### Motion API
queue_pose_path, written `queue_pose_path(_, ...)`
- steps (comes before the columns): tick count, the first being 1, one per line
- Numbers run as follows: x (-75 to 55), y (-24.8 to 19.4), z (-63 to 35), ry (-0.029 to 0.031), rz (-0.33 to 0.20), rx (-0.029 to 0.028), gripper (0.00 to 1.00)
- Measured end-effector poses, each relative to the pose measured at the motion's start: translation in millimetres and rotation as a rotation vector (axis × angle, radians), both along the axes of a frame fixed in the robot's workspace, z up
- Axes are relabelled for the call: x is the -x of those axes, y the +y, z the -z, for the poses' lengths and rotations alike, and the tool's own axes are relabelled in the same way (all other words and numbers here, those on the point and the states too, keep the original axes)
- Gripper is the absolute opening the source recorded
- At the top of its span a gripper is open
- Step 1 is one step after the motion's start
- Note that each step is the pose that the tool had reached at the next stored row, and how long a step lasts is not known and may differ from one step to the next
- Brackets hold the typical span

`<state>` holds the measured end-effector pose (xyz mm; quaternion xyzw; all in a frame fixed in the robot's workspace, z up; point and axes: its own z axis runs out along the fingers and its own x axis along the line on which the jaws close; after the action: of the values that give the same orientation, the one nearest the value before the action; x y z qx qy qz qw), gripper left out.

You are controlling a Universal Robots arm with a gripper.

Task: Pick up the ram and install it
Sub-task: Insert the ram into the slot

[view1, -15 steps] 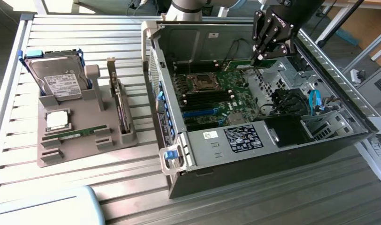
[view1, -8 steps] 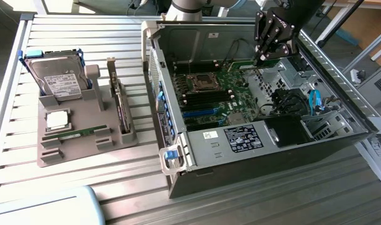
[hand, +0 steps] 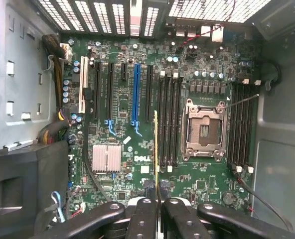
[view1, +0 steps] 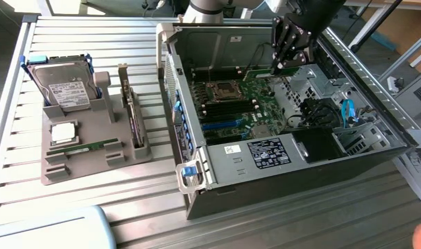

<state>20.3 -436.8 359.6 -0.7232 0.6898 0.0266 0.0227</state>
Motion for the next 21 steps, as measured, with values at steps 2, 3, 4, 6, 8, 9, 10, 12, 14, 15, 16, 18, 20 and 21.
queue_pose_path(2, 2.2, 3.1, 4.1, -0.0001, 0.002, -0.0004, 0.13)
queue_pose_path(3, 4.2, 4.5, 5.9, -0.0001, 0.002, -0.0003, 0.13)
queue_pose_path(4, 5.6, 5.9, 7.5, 0.0, 0.003, -0.0002, 0.13)
queue_pose_path(6, 7.2, 9.9, 11.2, -0.0001, 0.004, -0.0004, 0.13)
queue_pose_path(8, 9.0, 12.7, 14.9, 0.0, 0.006, -0.0003, 0.13)
queue_pose_path(9, 10.6, 14.4, 18.0, 0.0, 0.008, -0.0003, 0.13)
queue_pose_path(10, 10.7, 15.6, 19.9, 0.0002, 0.009, -0.0003, 0.13)
queue_pose_path(12, 10.8, 17.7, 23.5, 0.0006, 0.01, -0.0003, 0.13)
queue_pose_path(14, 11.0, 19.5, 27.8, 0.0011, 0.012, -0.0005, 0.13)
queue_pose_path(15, 11.1, 20.4, 29.7, 0.0015, 0.013, -0.0003, 0.13)
queue_pose_path(16, 11.6, 21.5, 32.9, 0.0017, 0.017, -0.0002, 0.13)
queue_pose_path(18, 12.7, 23.0, 37.3, 0.0019, 0.023, -0.0002, 0.13)
queue_pose_path(20, 13.1, 25.1, 41.0, 0.0022, 0.026, -0.0003, 0.13)
queue_pose_path(21, 13.2, 25.9, 42.7, 0.0024, 0.027, -0.0004, 0.13)
